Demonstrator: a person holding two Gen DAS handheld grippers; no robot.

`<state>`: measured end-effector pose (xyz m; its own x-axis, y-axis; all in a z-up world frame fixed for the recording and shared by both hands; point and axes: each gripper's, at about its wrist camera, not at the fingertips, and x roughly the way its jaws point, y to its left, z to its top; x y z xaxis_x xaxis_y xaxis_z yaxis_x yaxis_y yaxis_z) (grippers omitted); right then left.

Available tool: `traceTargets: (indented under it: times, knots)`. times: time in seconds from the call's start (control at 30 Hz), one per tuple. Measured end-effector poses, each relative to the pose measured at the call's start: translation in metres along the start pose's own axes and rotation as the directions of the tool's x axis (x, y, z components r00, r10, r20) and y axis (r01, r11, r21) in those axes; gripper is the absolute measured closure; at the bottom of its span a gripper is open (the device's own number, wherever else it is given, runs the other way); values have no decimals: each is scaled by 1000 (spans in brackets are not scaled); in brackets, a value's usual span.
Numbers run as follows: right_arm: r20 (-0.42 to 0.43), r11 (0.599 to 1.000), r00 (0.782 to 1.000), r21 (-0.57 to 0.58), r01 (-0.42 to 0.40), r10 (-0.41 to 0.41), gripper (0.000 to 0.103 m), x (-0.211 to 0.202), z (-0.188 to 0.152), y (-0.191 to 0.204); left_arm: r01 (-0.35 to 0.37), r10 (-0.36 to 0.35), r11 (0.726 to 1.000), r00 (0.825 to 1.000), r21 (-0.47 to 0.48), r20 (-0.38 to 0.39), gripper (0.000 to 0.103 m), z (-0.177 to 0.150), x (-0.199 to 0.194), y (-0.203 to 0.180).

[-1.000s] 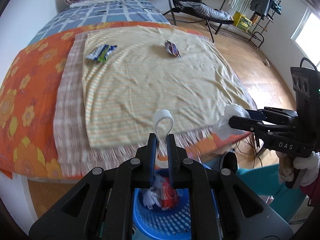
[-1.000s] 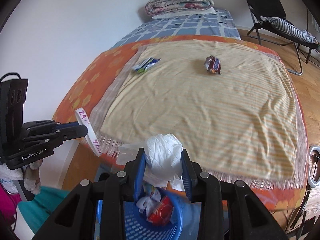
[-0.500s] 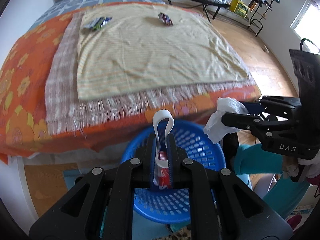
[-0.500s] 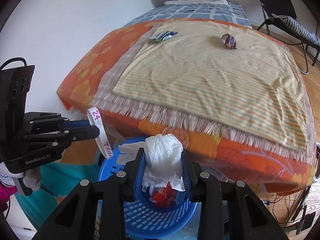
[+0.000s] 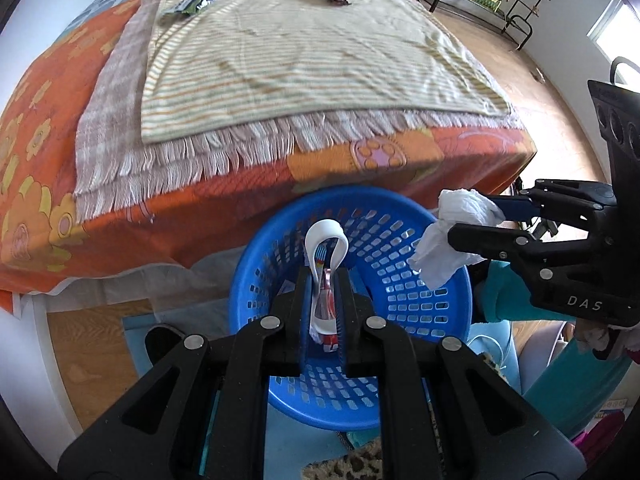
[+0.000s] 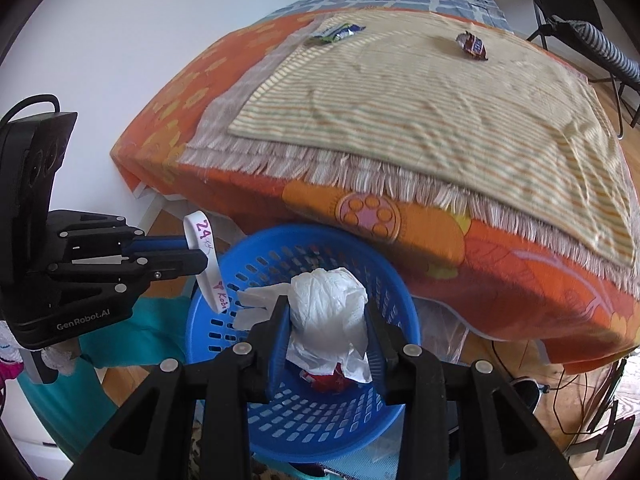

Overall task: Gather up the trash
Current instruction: 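Open both tools to drop the wristband and tissue into the basket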

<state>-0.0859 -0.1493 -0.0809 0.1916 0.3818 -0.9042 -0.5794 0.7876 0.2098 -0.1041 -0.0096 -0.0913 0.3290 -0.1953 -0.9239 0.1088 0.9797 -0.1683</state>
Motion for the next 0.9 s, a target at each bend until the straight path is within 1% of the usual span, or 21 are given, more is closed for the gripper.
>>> traceTargets:
  times: [0.43, 0.5, 0.57, 0.63, 0.77, 0.87, 0.9]
  knots:
    - [-31, 1000, 999, 15, 22, -22, 64, 14, -13, -6, -26, 27, 1000, 999, 11, -47, 94, -7, 18, 1]
    - [-31, 1000, 999, 15, 27, -27, 59, 15, -13, -6, -29, 30, 1000, 998, 9, -50, 94, -7, 18, 3]
    - [-30, 999, 999, 13, 33, -33, 50, 15, -13, -6, -29, 29, 1000, 998, 5, -54, 94, -7, 19, 4]
    - [-26, 999, 999, 10, 40, -40, 47, 15, -13, -6, -28, 28, 1000, 998, 5, -58, 92, -8, 20, 4]
    - [-28, 999, 999, 11, 46, -46, 43, 15, -13, -8, -32, 32, 999, 997, 11, -63, 85, -7, 22, 3]
    - [-29, 999, 998, 17, 50, -49, 36, 16, -14, -10, -32, 32, 999, 997, 13, -70, 84, -6, 24, 3]
    - [-29, 998, 998, 19, 52, -51, 35, 16, -14, -11, -31, 31, 999, 997, 12, -72, 84, -6, 24, 3]
